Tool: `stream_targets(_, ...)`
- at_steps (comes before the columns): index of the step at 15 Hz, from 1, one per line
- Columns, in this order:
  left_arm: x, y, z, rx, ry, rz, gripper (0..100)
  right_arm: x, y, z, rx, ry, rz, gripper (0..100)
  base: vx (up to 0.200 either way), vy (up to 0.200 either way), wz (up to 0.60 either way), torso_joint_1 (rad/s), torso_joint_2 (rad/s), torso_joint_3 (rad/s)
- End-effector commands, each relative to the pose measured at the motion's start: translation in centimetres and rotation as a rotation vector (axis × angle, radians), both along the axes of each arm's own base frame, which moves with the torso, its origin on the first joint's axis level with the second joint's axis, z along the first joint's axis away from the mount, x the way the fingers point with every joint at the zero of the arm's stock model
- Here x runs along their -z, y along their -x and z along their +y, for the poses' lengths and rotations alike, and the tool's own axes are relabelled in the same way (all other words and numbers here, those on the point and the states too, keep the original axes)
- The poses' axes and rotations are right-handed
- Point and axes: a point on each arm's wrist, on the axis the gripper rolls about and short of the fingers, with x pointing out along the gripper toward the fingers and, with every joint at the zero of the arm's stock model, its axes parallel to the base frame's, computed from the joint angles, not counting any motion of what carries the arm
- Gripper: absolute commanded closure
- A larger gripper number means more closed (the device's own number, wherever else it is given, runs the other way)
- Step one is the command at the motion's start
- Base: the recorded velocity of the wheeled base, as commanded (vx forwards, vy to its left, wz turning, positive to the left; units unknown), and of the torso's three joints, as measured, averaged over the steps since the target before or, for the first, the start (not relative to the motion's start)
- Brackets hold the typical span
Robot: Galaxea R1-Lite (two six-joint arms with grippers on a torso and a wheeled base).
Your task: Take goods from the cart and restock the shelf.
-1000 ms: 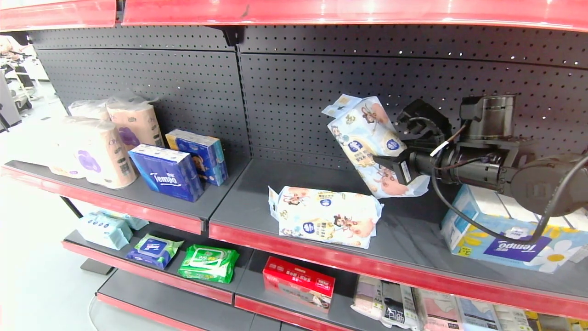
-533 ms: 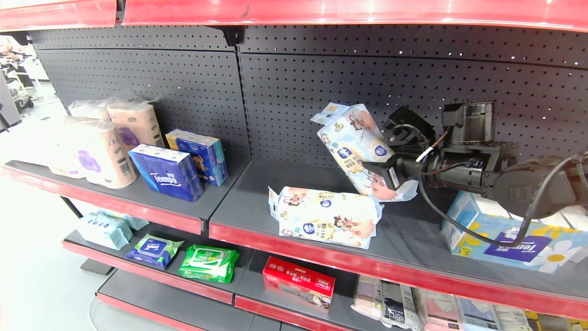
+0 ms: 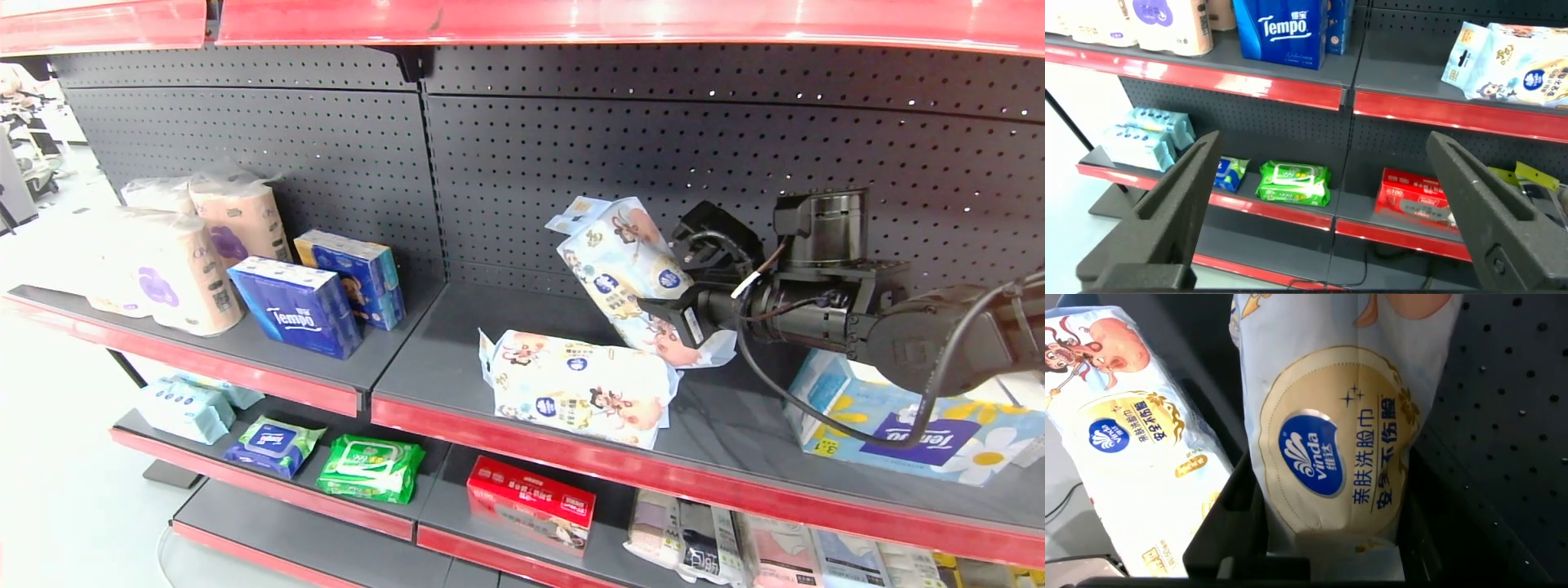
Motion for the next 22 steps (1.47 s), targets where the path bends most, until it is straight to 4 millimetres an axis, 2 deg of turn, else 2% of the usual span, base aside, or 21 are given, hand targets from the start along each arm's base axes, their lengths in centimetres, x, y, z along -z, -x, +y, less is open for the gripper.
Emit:
stream_targets(1, 0.0, 0.0, 0.0, -0.001, 0.002, -0.001, 0, 0.1, 0.0, 0.0, 0.000, 0.001, 0.001, 100, 0.000, 0.000, 0.00, 0.000, 0.00, 0.000)
stream_targets(6, 0.0, 0.0, 0.0, -0.001, 0.002, -0.001, 0, -0.1, 0.3, 0.2, -0.008, 0.001, -0.002, 100, 0.000, 0.000, 0.00, 0.000, 0.00, 0.000)
stream_targets(11, 0.0, 0.0, 0.0, -0.001, 0.000, -0.001, 0, 0.4, -0.9, 0.3, -0.048, -0.002, 0.009, 100, 0.000, 0.000, 0.00, 0.000, 0.00, 0.000)
stream_targets(16, 0.0, 0.0, 0.0, -0.001, 0.002, -0.001, 0, -0.2, -1.7, -1.5, -0.049, -0.024, -0.004, 100, 0.000, 0.000, 0.00, 0.000, 0.00, 0.000)
stream_targets(22, 0.0, 0.0, 0.0, -0.001, 0.000, -0.001, 0, 1.0, -3.0, -3.2, -0.056, -0.021, 0.085, 100, 0.000, 0.000, 0.00, 0.000, 0.00, 0.000)
